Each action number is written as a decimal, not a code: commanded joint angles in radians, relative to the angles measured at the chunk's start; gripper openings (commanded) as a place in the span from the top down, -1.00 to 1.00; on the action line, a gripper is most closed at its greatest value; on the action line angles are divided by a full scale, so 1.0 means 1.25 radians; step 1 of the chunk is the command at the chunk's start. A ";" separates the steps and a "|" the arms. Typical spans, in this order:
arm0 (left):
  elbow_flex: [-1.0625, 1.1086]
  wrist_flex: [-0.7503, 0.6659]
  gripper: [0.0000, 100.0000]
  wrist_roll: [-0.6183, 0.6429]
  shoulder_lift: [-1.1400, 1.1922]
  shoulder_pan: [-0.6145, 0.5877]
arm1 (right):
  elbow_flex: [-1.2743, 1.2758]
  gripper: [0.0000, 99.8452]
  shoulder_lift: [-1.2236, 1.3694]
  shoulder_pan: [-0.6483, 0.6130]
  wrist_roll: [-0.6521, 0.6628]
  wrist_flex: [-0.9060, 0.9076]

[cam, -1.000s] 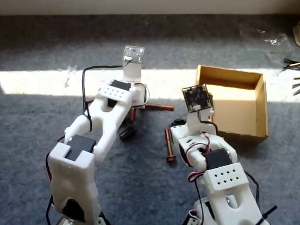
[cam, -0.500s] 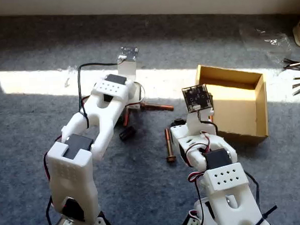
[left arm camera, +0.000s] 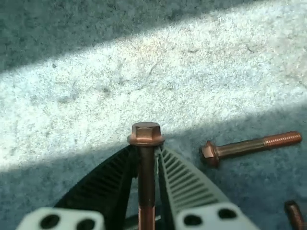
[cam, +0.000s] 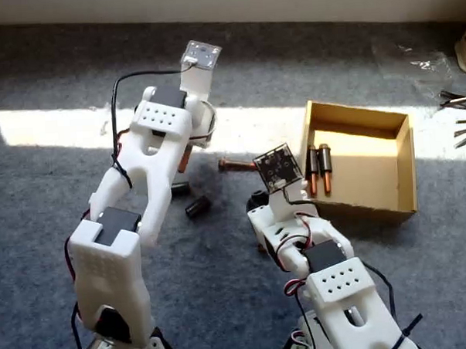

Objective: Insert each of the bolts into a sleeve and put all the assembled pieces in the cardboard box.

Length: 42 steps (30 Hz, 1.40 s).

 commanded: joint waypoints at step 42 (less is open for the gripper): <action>-0.489 0.466 0.99 -0.083 -0.228 -0.003 | 0.169 0.99 -0.015 -0.109 -0.102 -0.413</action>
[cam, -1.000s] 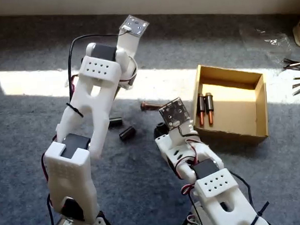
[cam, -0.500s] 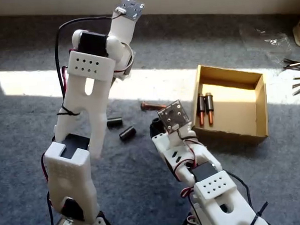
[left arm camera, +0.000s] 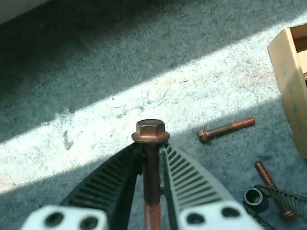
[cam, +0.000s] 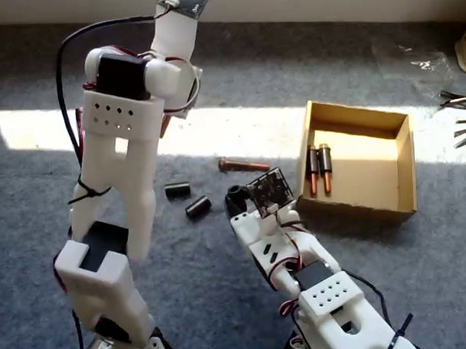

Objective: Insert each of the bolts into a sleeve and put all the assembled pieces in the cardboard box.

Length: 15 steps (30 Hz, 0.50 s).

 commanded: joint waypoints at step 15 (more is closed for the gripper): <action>0.499 -0.198 0.99 0.002 -0.493 -0.003 | -0.206 0.99 -0.018 -0.003 -0.042 0.181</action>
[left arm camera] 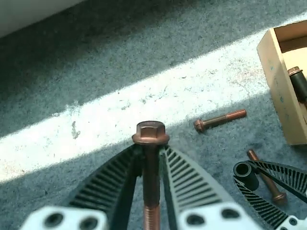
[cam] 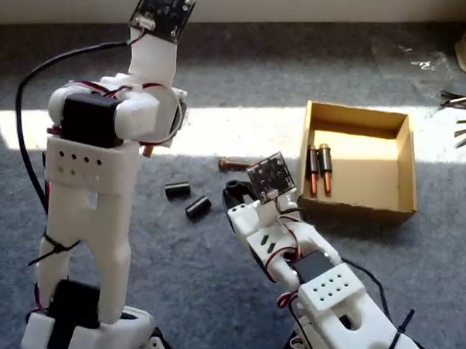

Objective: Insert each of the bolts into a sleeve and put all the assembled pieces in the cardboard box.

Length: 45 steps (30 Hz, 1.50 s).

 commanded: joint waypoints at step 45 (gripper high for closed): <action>0.937 -0.652 0.99 -0.032 -0.828 -0.003 | 0.115 0.99 -0.484 -0.004 -0.007 0.034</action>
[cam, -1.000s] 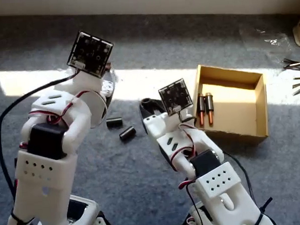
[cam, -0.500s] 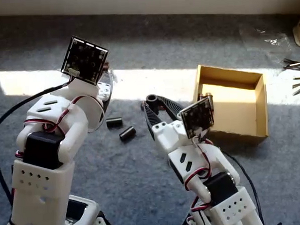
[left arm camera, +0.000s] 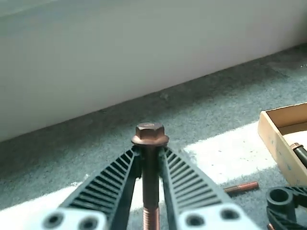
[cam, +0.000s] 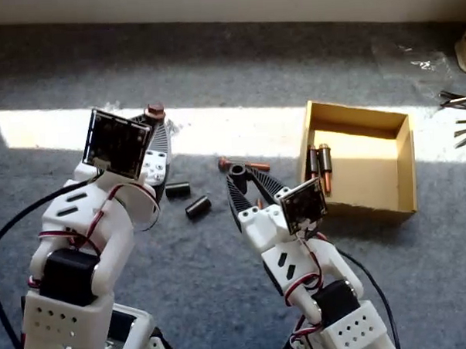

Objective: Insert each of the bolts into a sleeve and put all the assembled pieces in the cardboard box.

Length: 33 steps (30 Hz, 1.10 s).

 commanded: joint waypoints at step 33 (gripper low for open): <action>0.277 -0.416 0.99 0.268 -0.055 0.093 | 0.095 0.99 -0.017 -0.094 0.071 -0.217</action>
